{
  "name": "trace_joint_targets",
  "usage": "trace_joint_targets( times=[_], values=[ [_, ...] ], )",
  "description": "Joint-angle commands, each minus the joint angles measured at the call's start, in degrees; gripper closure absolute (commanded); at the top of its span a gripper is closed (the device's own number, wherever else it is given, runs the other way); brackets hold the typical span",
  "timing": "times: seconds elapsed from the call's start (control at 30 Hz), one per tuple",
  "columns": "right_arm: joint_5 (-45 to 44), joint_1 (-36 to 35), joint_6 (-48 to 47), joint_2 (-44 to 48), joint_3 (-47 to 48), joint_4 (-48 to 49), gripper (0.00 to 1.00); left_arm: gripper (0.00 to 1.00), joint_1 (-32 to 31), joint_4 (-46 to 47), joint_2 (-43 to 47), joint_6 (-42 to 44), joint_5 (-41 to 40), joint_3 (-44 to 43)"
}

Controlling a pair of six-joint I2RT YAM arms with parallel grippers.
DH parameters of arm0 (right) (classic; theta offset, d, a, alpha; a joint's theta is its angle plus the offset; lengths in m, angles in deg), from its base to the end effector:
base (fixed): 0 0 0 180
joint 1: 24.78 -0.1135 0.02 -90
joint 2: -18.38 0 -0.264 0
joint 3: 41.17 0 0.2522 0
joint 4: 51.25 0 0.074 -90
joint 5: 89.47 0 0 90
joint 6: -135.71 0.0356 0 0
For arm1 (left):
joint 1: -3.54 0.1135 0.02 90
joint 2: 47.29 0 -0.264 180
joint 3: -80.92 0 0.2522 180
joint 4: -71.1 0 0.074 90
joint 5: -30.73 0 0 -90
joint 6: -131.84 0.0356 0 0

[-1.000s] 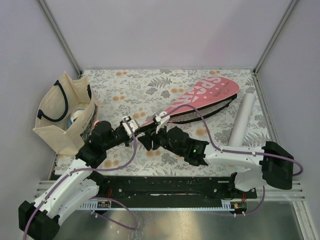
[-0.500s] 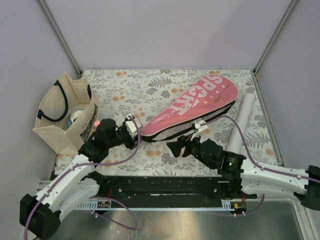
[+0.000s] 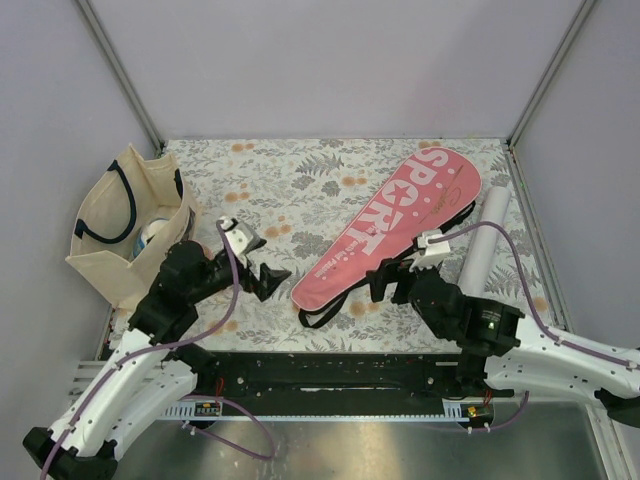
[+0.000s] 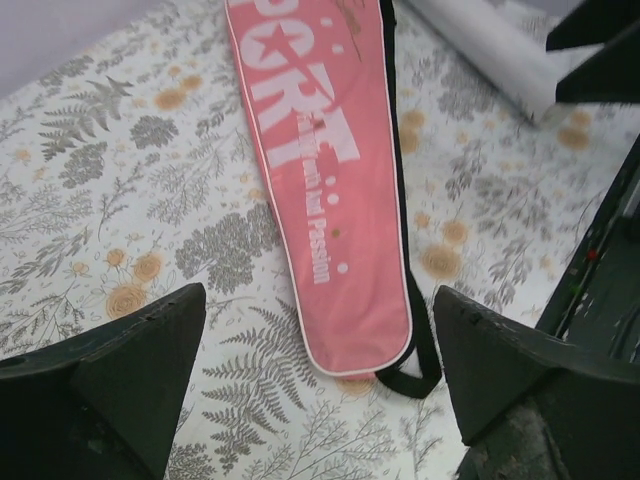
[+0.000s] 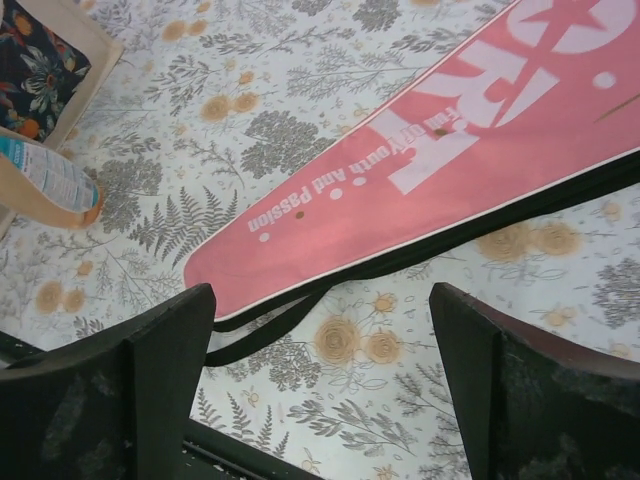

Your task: Pack up the badminton gear

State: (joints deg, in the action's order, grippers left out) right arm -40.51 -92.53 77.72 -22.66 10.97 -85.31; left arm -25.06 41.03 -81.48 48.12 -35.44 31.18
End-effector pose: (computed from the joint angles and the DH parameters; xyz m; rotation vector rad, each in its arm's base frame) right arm 0.0827 0.1404 0.2961 -0.1307 1.8942 0.4890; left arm 0.1228 -0.0834 0.3027 0.8322 1.6535 -0.6519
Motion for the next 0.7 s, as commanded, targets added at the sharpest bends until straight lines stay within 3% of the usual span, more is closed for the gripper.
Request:
trace_joint_targets(
  times=[0.0,0.27,0.67],
  values=[
    [-7.3,0.2,-1.0,0.3,9.5,-12.3,0.0,0.01,-0.1,3.5,-1.0,-11.0,-4.1,-8.5],
    [-18.7,0.1,-6.7,4.1,15.3,-17.6,0.01,0.01,-0.1,6.3,-1.6,-15.7,-6.6,-11.5],
    [-18.5,0.1,-6.3,12.7,13.8,-16.0,0.0,0.01,-0.1,9.4,10.5,-10.5,-15.1,-3.5]
  ],
)
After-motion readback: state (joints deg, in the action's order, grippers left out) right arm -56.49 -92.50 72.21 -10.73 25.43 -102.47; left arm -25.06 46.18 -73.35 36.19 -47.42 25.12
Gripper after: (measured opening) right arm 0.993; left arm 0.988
